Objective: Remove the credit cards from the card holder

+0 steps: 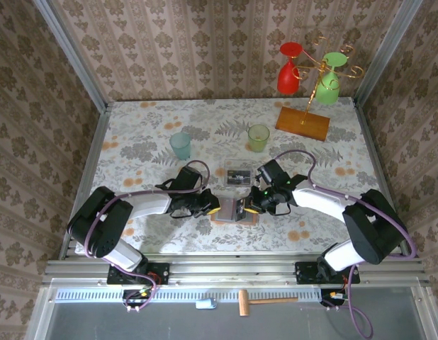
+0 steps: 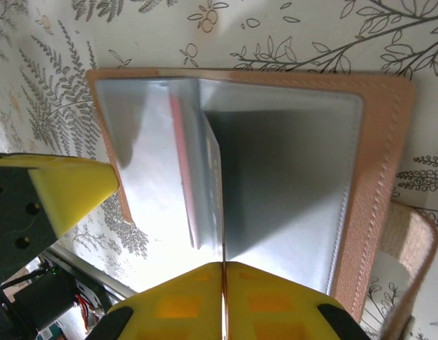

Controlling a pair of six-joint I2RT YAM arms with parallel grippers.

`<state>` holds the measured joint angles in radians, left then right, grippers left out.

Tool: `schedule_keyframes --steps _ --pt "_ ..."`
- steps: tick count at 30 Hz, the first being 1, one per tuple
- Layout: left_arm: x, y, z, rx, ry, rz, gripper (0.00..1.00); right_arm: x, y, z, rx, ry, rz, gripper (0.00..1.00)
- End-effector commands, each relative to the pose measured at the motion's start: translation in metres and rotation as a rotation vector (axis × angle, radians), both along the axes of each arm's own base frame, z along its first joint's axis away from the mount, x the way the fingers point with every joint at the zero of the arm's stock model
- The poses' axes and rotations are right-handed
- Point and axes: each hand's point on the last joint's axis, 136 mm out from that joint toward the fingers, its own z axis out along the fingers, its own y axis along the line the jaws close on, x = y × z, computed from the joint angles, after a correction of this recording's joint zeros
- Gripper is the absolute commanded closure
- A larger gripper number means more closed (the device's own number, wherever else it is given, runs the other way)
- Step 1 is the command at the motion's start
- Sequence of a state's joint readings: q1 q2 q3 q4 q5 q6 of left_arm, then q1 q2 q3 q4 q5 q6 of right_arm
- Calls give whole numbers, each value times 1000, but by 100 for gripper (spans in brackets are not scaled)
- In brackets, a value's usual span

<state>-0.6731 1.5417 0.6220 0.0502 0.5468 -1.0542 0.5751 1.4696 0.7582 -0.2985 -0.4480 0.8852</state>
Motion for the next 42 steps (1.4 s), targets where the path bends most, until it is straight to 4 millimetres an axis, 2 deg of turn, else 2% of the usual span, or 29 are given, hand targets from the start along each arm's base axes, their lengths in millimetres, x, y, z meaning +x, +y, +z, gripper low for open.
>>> schedule_keyframes --steps 1,7,8,10,14,15,22,29,34,42 --pt "4 -2 8 -20 -16 -4 88 0 -4 14 -25 -37 16 93" --pt "15 -3 13 -29 -41 6 88 -3 -12 20 -76 -73 67 98" --pt "16 -3 13 -29 -42 7 88 -3 -13 30 -67 -113 87 100" --pt "17 -2 12 -28 -42 11 88 -3 -11 35 -70 -149 143 100" --pt "18 1 13 -26 -46 16 88 -2 -8 45 -84 -237 302 100" --pt "18 2 13 -25 -47 19 88 -8 -11 44 -107 -231 351 100" --pt "19 8 14 -20 -54 34 88 -8 -30 44 -266 -333 658 100" --pt "9 7 -3 2 -10 3 87 -7 -46 58 -385 -416 930 100" --pt "3 6 -12 22 6 -4 87 5 -52 67 -461 -439 983 100" --pt "-9 6 -17 40 18 -8 86 12 -46 77 -477 -507 1038 100"
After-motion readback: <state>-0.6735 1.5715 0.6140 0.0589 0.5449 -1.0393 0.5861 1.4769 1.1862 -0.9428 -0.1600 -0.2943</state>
